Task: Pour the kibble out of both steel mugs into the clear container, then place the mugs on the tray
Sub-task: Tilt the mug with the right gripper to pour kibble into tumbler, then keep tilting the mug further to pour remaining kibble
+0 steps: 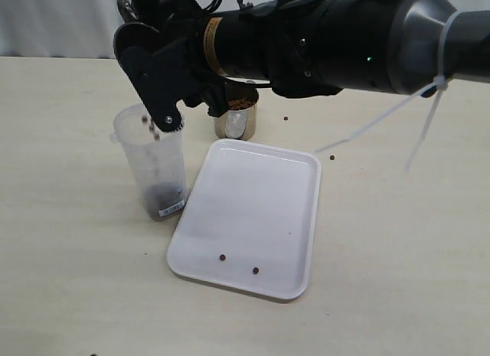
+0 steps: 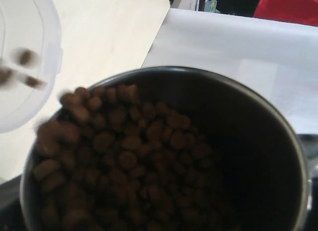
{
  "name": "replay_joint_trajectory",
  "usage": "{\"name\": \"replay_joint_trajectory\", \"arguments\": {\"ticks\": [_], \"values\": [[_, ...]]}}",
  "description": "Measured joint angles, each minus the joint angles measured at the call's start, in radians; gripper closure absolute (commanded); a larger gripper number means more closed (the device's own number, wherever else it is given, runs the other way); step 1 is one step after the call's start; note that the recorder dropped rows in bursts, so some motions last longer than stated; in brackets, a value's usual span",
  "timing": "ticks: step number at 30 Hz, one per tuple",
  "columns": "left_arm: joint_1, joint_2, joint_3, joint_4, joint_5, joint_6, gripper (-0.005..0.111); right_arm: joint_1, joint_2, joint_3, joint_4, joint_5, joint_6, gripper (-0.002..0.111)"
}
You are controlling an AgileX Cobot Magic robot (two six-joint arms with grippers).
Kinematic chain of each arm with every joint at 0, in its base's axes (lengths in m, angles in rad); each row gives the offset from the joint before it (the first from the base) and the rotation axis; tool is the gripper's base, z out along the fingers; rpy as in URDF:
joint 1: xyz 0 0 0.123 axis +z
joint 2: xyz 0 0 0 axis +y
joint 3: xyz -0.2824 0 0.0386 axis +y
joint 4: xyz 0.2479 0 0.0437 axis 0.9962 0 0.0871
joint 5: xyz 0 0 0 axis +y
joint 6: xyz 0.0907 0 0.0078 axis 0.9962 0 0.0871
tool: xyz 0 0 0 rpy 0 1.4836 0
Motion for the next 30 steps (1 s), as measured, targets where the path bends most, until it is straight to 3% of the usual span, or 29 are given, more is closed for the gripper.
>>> {"name": "replay_joint_trajectory", "arguments": {"ticks": [30], "values": [[0.0,0.0,0.0,0.0,0.0,0.0,0.107,0.0,0.037,-0.049,0.0,0.017,-0.053,0.103]]}}
